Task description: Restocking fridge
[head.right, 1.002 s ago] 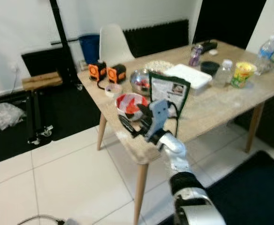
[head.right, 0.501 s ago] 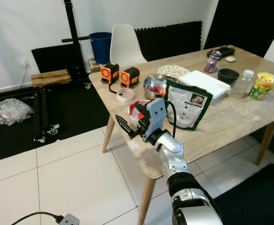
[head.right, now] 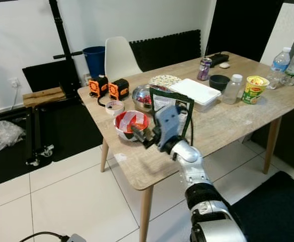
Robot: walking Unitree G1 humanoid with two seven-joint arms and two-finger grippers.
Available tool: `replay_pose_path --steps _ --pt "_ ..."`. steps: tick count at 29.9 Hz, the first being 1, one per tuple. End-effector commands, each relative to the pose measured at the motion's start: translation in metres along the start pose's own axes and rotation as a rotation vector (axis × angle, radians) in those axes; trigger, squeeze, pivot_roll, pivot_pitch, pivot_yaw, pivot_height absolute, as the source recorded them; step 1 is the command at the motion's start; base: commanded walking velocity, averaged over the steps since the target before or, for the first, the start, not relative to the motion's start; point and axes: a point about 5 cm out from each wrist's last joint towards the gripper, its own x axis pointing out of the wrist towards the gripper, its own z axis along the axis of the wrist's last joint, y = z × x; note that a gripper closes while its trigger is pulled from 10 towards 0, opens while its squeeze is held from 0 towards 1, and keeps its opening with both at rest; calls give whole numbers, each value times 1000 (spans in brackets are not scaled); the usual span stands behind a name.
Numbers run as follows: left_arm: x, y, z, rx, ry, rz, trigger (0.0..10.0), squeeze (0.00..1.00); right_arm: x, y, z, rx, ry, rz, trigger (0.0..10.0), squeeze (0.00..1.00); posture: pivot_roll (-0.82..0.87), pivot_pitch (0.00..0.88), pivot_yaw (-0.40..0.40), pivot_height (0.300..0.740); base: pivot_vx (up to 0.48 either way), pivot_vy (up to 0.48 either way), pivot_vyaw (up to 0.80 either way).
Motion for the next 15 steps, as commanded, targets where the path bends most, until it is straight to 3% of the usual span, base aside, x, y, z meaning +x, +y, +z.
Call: replay_pose_path --steps 1,3,9,15 --pt "0 -5 -10 2 41 -19 10000 0 7 -5 8 -132 62 34 10000 0 -42 0 10 740 0 0 0" --pt "0 -6 -11 2 43 -20 10000 0 8 -10 5 -241 143 33 10000 0 -42 0 9 740 0 0 0" --pt "0 -7 -12 -1 44 -24 10000 0 17 -25 9 -392 269 8 10000 0 -39 0 -1 740 0 0 0" --pt "0 -9 -11 -5 44 -31 10000 0 26 -30 14 -448 354 54 10000 0 -31 0 -22 740 0 0 0"
